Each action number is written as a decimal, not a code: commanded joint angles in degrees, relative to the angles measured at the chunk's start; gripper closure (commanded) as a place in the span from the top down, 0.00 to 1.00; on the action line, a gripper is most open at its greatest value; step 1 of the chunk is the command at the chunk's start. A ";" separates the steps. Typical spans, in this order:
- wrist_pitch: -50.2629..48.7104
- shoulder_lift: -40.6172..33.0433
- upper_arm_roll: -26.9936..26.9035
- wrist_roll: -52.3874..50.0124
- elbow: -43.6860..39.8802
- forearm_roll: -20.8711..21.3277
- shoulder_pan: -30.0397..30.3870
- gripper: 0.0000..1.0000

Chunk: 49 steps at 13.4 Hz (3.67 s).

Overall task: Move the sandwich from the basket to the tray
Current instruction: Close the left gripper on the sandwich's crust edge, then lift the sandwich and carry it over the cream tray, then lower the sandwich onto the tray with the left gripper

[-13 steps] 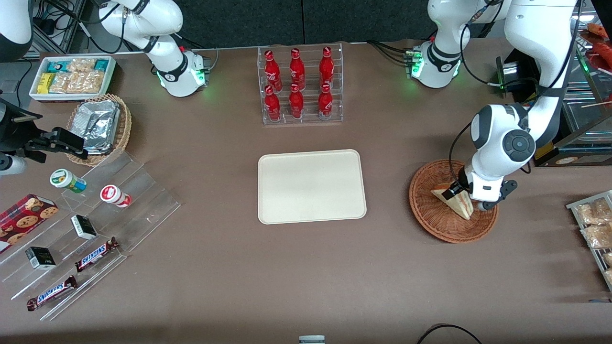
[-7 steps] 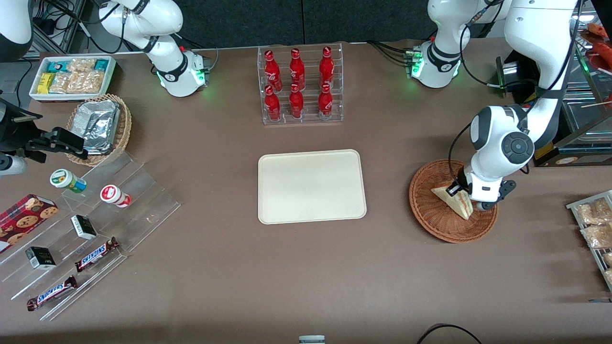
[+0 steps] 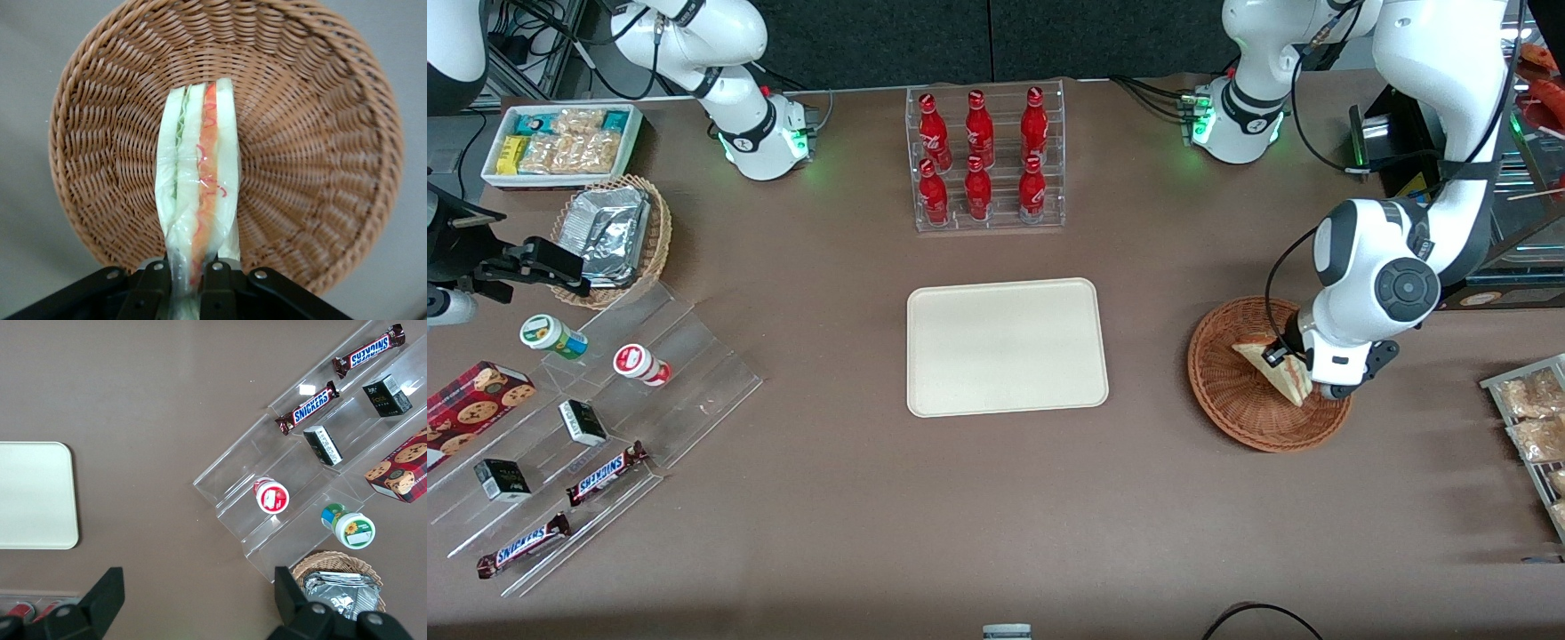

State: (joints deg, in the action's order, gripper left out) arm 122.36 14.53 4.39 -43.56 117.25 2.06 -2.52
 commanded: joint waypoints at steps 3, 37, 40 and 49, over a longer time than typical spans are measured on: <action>-11.69 -0.55 0.00 -1.00 -9.48 -0.30 -6.95 0.00; -13.56 30.39 0.79 -0.30 -44.48 -0.13 -40.28 0.00; -13.29 30.91 0.79 -0.38 -43.51 -0.12 -40.81 0.00; -11.18 30.91 0.79 -0.82 -40.70 0.05 -40.90 1.00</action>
State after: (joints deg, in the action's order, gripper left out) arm 110.53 45.76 5.87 -44.25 76.24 1.29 -42.67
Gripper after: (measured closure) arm 0.678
